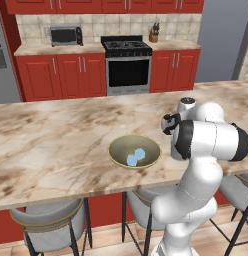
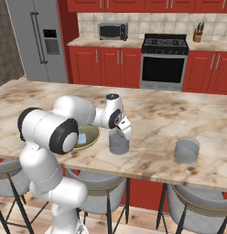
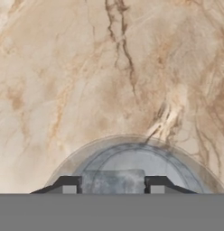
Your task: There are four ice cubes in the ice bowl. Place two ice cubes in each glass of water.
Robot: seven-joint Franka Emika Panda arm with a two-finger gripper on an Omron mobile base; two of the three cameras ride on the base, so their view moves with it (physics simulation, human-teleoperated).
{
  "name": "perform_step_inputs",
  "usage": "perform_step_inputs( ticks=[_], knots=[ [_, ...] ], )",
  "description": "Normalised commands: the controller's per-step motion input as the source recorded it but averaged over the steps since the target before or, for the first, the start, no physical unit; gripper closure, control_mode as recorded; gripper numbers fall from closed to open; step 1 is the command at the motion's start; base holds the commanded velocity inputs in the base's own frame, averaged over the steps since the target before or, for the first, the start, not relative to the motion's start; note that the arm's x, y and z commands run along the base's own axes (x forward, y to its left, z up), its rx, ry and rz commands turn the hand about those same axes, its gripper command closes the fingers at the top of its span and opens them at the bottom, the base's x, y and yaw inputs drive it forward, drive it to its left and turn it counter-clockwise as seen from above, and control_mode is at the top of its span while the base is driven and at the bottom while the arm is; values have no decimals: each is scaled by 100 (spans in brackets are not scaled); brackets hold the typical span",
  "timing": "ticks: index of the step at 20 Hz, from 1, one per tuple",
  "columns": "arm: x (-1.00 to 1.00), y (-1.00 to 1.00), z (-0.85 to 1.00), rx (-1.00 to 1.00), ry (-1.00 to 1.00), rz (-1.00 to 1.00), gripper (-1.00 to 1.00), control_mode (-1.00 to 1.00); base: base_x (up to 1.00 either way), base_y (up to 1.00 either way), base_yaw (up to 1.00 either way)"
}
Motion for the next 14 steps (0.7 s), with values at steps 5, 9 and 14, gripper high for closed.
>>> perform_step_inputs(
  ticks=[5,9,14],
  knots=[
    [0,0,0,0,0,0,-100,-100,0,0,0],
    [0,0,0,0,0,0,-100,-100,0,0,0],
    [-6,0,0,0,0,0,100,-100,0,0,0]
  ],
)
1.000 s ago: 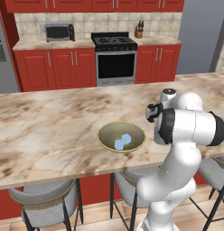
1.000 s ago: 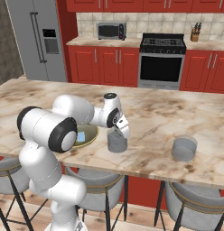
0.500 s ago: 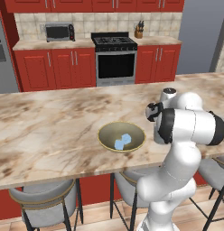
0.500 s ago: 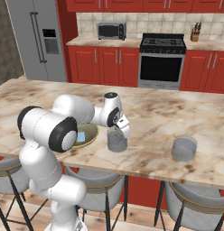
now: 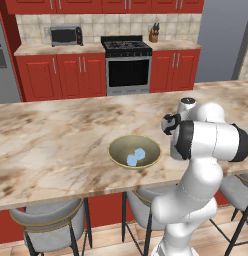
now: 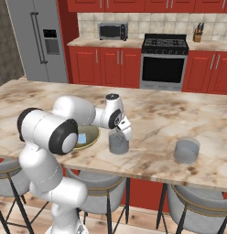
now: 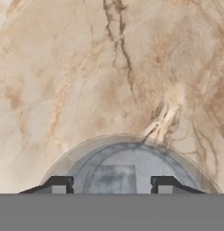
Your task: There are four ice cubes in the ice bowl. Place two ice cubes in each glass of water.
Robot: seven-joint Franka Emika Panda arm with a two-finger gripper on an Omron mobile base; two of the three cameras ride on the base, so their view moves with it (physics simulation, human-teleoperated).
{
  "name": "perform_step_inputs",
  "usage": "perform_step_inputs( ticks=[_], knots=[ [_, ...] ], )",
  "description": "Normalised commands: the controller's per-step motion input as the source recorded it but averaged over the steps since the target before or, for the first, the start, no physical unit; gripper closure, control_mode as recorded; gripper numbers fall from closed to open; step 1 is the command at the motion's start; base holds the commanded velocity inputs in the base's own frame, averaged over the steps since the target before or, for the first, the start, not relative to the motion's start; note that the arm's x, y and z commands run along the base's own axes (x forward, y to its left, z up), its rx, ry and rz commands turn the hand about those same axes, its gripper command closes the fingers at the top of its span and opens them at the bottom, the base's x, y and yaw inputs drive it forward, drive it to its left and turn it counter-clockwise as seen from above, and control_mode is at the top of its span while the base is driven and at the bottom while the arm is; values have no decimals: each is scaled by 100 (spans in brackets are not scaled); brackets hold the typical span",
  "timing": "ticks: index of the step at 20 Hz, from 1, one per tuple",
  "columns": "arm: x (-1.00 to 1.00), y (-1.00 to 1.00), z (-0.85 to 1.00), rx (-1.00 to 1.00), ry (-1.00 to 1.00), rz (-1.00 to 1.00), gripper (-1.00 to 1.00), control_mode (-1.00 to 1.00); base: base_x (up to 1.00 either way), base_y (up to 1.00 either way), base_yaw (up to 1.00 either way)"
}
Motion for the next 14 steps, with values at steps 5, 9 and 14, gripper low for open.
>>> perform_step_inputs(
  ticks=[5,9,14],
  knots=[
    [-10,-3,6,1,0,0,100,-100,0,0,0],
    [-30,-9,31,5,-1,0,100,-100,0,0,0],
    [-58,-6,54,8,0,0,100,-100,0,0,0]
  ],
)
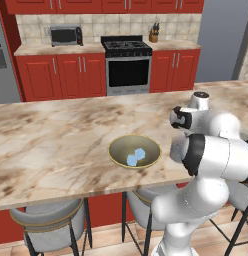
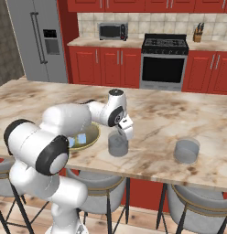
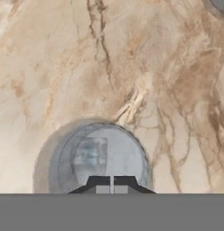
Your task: There are four ice cubes in the ice bowl. Place two ice cubes in each glass of water.
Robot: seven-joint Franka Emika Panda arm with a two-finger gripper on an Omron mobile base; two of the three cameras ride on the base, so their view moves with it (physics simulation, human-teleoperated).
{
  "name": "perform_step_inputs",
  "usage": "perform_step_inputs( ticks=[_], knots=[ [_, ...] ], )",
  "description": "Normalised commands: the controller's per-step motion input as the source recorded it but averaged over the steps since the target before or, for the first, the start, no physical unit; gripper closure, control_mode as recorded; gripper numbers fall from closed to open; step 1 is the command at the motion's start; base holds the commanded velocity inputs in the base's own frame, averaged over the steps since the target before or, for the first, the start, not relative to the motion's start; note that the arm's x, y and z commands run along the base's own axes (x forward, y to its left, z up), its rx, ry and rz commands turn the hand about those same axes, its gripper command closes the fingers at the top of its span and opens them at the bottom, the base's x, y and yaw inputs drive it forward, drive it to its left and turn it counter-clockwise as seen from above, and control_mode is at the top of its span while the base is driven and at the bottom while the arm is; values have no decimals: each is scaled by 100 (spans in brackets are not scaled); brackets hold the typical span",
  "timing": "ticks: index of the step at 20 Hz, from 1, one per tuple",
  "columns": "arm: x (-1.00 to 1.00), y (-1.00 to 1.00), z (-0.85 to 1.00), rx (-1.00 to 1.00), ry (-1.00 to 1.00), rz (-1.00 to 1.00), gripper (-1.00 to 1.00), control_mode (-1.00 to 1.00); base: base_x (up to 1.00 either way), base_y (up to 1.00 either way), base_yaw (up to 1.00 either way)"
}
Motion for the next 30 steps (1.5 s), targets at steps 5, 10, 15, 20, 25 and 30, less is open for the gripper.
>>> perform_step_inputs(
  ticks=[5,10,15,20,25,30],
  knots=[
    [-100,0,56,6,-1,0,100,-100,0,0,0],
    [-100,0,68,0,0,0,100,-100,0,0,0],
    [-59,30,80,-4,7,19,100,-100,0,0,0],
    [-23,54,9,-2,9,51,100,-100,0,0,0],
    [0,50,0,0,-3,59,100,-100,0,0,0],
    [32,56,0,0,-7,47,100,-100,0,0,0]
  ],
)
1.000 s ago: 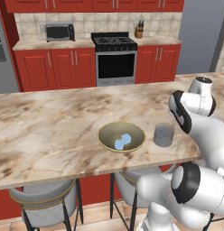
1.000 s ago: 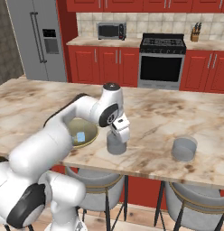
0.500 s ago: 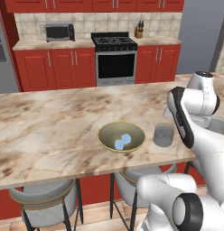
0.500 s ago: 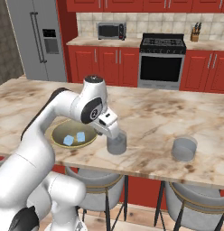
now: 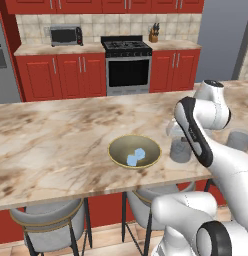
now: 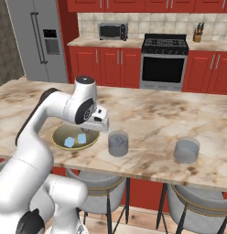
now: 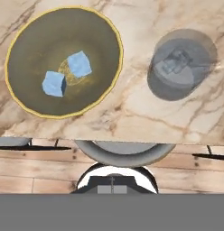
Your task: There are four ice cubes in the ice bowl. Place two ice cubes in each glass of water.
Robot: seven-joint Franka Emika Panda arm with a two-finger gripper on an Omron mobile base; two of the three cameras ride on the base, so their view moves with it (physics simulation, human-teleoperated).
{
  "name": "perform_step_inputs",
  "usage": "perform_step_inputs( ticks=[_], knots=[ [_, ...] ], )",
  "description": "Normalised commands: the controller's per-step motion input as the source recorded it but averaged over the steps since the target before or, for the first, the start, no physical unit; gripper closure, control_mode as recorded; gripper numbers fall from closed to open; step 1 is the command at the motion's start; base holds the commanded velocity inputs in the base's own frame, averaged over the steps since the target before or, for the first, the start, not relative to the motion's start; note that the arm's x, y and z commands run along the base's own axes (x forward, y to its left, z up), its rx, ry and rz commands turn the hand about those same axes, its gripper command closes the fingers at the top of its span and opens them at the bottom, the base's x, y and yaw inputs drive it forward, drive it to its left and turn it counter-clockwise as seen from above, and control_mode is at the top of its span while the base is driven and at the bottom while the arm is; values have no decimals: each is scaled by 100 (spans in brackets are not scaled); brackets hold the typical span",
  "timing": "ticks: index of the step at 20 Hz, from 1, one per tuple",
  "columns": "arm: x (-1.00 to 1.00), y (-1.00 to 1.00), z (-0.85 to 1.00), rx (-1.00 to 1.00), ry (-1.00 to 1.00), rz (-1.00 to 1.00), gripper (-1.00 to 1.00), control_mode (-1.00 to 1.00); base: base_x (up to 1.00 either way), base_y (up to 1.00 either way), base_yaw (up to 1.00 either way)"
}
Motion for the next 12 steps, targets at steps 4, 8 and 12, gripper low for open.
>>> perform_step_inputs(
  ticks=[4,8,12],
  knots=[
    [45,67,-1,-4,1,44,100,-100,0,0,0],
    [45,70,0,-6,2,37,100,-100,0,0,0],
    [8,45,-2,-9,0,24,-100,-100,0,0,0]
  ],
)
